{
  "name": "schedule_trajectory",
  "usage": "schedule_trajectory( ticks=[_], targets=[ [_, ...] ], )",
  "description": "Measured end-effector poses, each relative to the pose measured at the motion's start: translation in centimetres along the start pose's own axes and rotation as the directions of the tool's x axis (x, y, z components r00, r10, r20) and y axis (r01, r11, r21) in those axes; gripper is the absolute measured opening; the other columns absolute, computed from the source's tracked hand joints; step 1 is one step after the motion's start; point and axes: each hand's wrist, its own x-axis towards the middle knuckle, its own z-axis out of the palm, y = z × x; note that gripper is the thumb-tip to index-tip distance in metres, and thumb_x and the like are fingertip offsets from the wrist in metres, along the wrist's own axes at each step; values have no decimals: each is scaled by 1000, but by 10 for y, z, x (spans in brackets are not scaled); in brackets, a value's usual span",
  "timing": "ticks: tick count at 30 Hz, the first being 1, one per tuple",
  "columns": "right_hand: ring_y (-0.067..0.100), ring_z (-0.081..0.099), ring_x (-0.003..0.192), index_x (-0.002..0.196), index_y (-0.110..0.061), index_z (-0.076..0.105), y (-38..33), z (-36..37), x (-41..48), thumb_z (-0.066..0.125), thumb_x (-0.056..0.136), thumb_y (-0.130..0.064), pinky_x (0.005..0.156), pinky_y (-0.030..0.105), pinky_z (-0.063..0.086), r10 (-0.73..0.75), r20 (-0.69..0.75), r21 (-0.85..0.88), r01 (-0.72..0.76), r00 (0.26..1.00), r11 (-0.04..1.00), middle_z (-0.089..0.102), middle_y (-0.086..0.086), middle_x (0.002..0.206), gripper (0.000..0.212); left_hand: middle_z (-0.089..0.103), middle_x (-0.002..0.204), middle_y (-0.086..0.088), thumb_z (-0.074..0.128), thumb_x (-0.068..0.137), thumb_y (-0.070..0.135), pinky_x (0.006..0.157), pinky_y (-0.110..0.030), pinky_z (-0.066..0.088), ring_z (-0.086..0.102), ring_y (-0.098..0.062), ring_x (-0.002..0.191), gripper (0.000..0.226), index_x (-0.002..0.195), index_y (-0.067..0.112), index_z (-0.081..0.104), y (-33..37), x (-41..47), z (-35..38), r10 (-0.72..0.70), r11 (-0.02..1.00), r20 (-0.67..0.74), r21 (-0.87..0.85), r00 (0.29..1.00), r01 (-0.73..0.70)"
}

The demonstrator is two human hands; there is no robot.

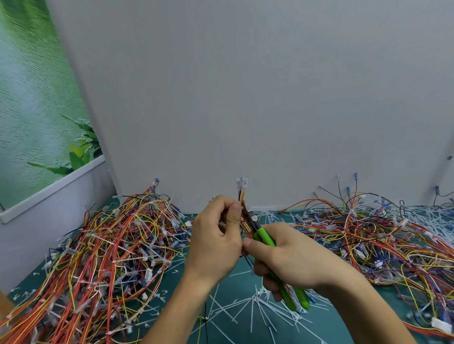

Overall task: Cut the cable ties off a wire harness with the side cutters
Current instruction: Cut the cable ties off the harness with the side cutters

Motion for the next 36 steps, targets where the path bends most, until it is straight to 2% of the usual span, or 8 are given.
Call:
schedule_trajectory(
  ticks=[5, 9, 12, 16, 22, 28, 32, 36],
  targets=[
    [20, 53, 45, 96, -7, 59, -1, 2, 1, 46, 110, -27, 47, 33, 51, -11, -9, 90, 12, 1000, 996, 50, 1, 58, 27, 48, 69, 12, 49, 106, 23, 47, -21, 42, 54, -10, 54, 22, 84, 20, 53, 3, -1, -2, 34, 998, 21, -46, 999, -33],
    [21, 48, 43, 93, -8, 55, -4, -1, 2, 46, 110, -24, 44, 30, 49, 23, -26, 348, -13, 999, 937, 45, 4, 56, 26, 48, 77, 9, 48, 106, 23, 62, -21, 39, 50, -11, 68, 22, 85, 19, 53, 8, -1, -1, 198, 980, 8, 30, 980, -198],
    [23, 50, 45, 95, -7, 54, -6, -9, 4, 47, 109, -21, 46, 33, 51, 5, -50, 501, 21, 999, 865, 46, 6, 57, 21, 48, 70, 5, 44, 105, 32, 58, -30, 40, 48, -14, 64, 25, 84, 21, 52, 5, 0, 0, 113, 990, -16, -81, 994, -114],
    [27, 56, 49, 98, -6, 53, -8, -22, 4, 52, 103, -19, 48, 36, 53, -31, -155, 661, 127, 987, 739, 52, 11, 62, 13, 50, 68, -16, 41, 103, 45, 57, -49, 42, 49, -40, 62, 32, 85, 21, 51, -1, 4, -6, -56, 964, -61, -262, 997, 39],
    [27, 65, 58, 105, -8, 61, 1, -37, 1, 74, 90, -25, 54, 37, 56, -80, -322, 431, 221, 943, 875, 75, 12, 83, 26, 54, 65, 5, 41, 104, 45, 53, -32, 50, 54, -18, 55, 29, 84, 28, 53, -14, 14, -15, -169, 917, -105, -382, 980, 117],
    [16, 72, 73, 108, -16, 64, 3, -26, 0, 92, 66, -48, 69, 34, 60, -94, -163, 131, 116, 982, 985, 76, 0, 84, 60, 44, 62, 3, 44, 98, 56, 48, -45, 39, 41, -21, 55, 31, 82, 31, 53, -16, 14, -17, -197, 935, -146, -325, 969, 141],
    [11, 70, 71, 101, -23, 64, 3, -16, 3, 90, 79, -32, 73, 35, 61, -134, -190, -65, 123, 973, 990, 76, -2, 86, 35, 48, 59, 7, 46, 97, 57, 46, -37, 39, 45, -14, 51, 31, 82, 31, 55, -14, 13, -16, -209, 936, -131, -314, 969, 160],
    [18, 69, 68, 100, -14, 66, 5, -17, 7, 76, 94, -15, 68, 37, 60, -130, -233, 15, 137, 964, 990, 72, 1, 78, 12, 56, 58, 3, 49, 104, 43, 42, -29, 45, 51, -16, 47, 29, 81, 27, 59, -14, 16, -17, -248, 917, -102, -344, 963, 200]
  ],
)
